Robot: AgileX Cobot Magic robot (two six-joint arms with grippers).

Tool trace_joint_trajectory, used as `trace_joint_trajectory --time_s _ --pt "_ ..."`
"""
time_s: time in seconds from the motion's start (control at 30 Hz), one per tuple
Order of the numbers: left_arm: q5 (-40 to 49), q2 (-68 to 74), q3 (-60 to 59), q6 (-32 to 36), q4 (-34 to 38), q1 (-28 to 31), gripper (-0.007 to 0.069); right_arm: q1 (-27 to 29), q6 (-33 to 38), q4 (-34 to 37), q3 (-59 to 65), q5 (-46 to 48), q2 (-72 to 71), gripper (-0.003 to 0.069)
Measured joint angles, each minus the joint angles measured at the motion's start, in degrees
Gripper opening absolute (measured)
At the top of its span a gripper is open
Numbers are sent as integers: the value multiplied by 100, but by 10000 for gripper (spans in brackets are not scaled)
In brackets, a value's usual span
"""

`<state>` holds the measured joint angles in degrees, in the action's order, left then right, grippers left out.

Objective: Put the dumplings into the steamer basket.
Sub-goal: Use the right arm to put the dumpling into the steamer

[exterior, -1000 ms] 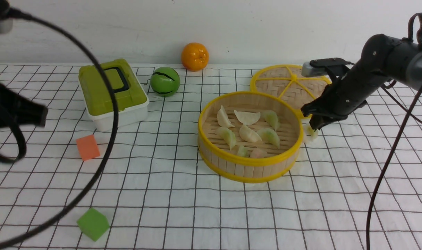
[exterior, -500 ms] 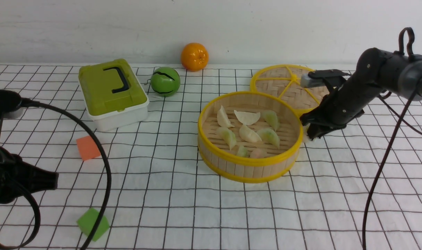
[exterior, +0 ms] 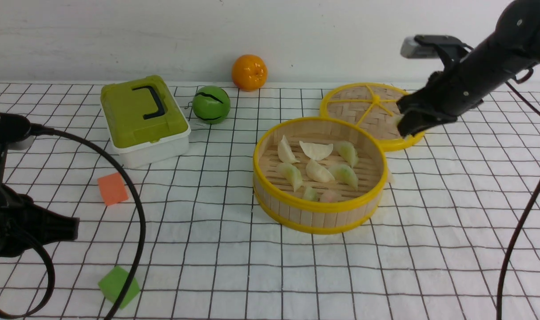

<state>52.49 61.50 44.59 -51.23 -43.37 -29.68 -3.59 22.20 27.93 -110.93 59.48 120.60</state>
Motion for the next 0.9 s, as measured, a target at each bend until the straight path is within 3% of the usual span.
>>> trace_joint_trajectory --time_s 0.13,0.33,0.47,0.9 --pt "-140 0 0 -7 0 0 129 -416 174 521 1 412 -97 126" --pt "-159 0 0 -12 0 0 132 -1018 -170 -210 442 278 -79 126" --pt "-166 0 0 -32 0 0 135 -1042 -489 -595 757 -15 -20 126" --pt "-341 0 0 -32 5 0 139 -1074 -656 -572 904 -62 239 126"
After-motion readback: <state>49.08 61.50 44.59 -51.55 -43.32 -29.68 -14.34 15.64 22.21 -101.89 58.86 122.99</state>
